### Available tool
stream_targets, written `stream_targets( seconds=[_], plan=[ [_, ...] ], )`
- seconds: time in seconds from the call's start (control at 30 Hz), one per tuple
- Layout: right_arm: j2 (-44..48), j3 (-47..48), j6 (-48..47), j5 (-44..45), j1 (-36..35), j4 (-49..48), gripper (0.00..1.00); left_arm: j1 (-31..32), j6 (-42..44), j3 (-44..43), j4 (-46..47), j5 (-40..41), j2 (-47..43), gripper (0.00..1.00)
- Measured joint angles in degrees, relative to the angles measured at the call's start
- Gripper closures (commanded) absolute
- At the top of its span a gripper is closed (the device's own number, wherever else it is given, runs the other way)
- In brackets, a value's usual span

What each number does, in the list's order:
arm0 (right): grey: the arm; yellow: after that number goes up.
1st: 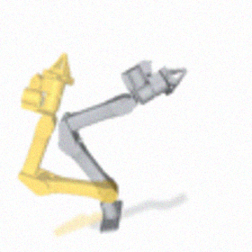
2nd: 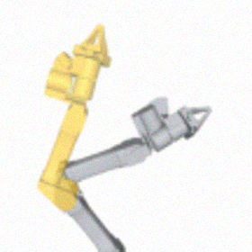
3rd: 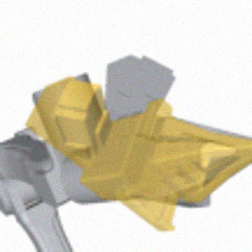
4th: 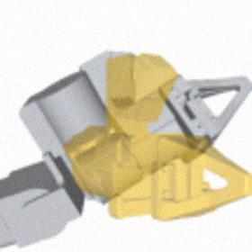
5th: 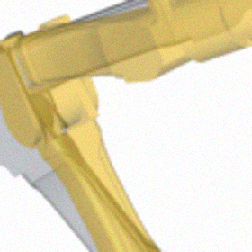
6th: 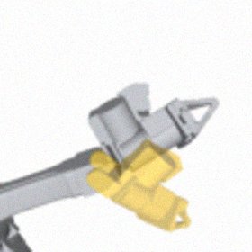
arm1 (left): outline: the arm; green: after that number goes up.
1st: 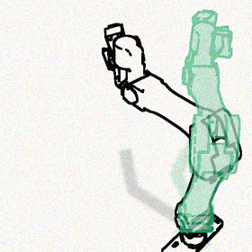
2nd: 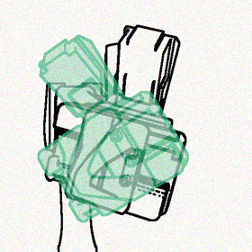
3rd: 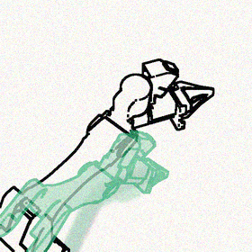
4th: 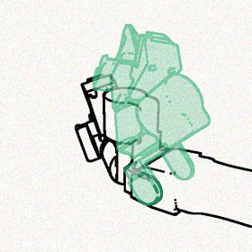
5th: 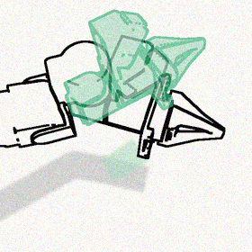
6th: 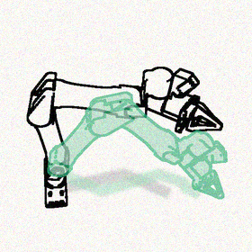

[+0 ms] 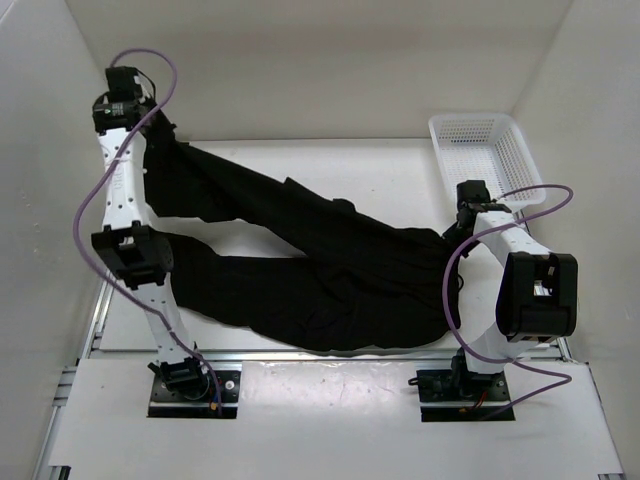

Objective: Fold and stack the trousers
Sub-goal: Flatten the trousers out

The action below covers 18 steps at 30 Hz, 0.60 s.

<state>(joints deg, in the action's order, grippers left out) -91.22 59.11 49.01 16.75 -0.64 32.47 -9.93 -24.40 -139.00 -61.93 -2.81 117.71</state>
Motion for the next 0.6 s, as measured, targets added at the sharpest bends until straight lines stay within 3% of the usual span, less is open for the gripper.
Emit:
stream_targets(
  seconds=[0.03,0.13,0.17,0.23,0.27,0.3,0.47,0.6],
  plan=[
    [0.0,0.0,-0.02,0.15,0.11,0.02,1.0,-0.04,0.22,0.79,-0.02,0.55,1.79,0.71],
    [0.0,0.0,-0.15,1.16,0.33,0.22,1.0,-0.79,1.05,5.01,-0.68,1.79,3.63,0.59],
    [0.0,0.0,-0.2,1.42,0.44,0.33,1.0,-1.16,1.29,6.14,-0.85,2.34,3.65,0.4],
    [0.0,0.0,-0.22,1.75,0.59,0.39,1.0,-1.79,1.95,7.78,-0.57,3.17,3.19,0.39],
    [0.0,0.0,-0.22,1.9,0.63,0.42,1.0,-2.12,2.03,8.28,-0.44,3.65,2.91,0.52],
    [0.0,0.0,-0.22,2.03,0.63,0.39,1.0,-2.4,2.01,8.37,-0.42,4.02,2.82,0.89],
    [0.0,0.0,-0.28,2.27,0.63,0.42,1.0,-2.69,2.05,6.91,-1.38,7.3,3.45,0.88],
    [0.0,0.0,-0.42,2.4,0.63,0.39,1.0,-2.69,2.14,6.8,-1.4,7.34,5.6,0.51]
  ],
)
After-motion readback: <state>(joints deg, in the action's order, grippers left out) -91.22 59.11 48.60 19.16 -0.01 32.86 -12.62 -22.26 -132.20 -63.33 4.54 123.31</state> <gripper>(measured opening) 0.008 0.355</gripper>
